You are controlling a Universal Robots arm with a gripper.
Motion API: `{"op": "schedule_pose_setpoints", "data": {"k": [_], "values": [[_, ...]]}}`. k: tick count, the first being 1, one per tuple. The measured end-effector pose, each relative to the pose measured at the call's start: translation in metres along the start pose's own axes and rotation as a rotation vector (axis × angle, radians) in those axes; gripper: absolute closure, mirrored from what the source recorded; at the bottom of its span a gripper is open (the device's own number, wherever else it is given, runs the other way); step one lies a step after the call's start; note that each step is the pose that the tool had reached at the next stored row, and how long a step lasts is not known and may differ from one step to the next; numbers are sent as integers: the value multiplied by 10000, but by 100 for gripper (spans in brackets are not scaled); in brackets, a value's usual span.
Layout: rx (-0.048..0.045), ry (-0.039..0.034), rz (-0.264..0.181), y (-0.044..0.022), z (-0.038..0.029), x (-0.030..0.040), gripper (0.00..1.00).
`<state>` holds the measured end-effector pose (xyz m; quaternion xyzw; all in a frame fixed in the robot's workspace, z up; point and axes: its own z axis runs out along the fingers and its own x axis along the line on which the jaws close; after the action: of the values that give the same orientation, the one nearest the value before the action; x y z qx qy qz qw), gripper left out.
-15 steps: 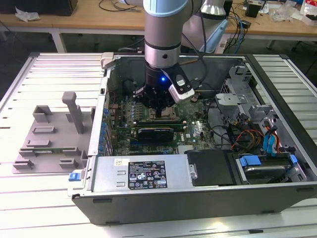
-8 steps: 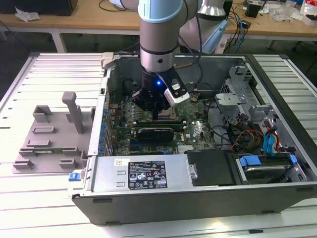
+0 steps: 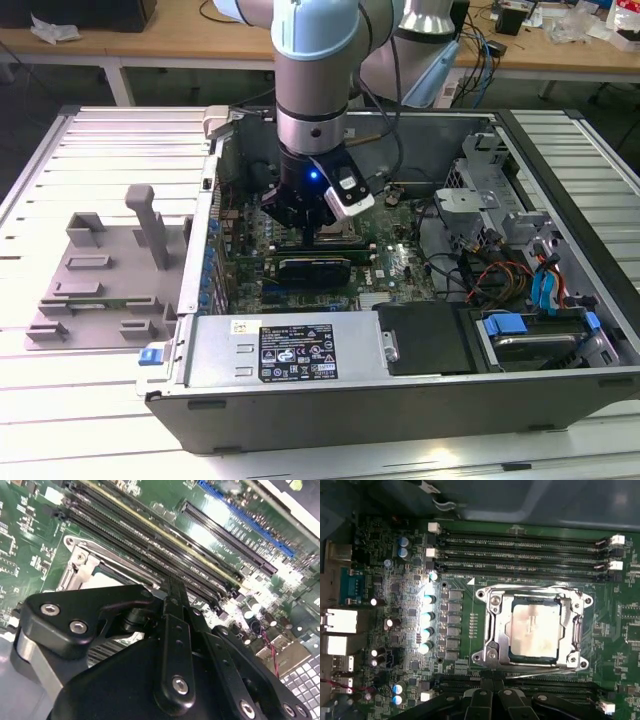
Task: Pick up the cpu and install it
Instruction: 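Install the second cpu locking lever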
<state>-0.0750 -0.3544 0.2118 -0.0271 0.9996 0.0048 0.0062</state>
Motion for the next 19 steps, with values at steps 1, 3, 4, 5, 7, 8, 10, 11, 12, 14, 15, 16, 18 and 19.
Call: {"op": "schedule_pose_setpoints", "data": {"k": [1, 3, 4, 5, 7, 8, 10, 11, 12, 14, 15, 16, 18, 19], "values": [[-73, -5, -9, -2, 8, 17, 89], [-108, -6, -9, -43, 16, 24, 89], [-175, -11, -8, -56, 16, 27, 89], [-281, -17, -7, -65, 16, 29, 89], [-453, -28, -4, -87, 17, 34, 89], [-521, -32, -4, -98, 17, 36, 89], [-727, -42, -1, -130, 21, 41, 89], [-807, -49, 0, -134, 30, 44, 89], [-885, -54, 2, -135, 46, 49, 89], [-939, -54, -1, -136, 86, 56, 89], [-962, -57, -1, -136, 94, 58, 89], [-1025, -62, 1, -135, 100, 62, 89], [-1224, -76, 5, -134, 102, 65, 89], [-1224, -77, 5, -134, 95, 65, 89]]}}
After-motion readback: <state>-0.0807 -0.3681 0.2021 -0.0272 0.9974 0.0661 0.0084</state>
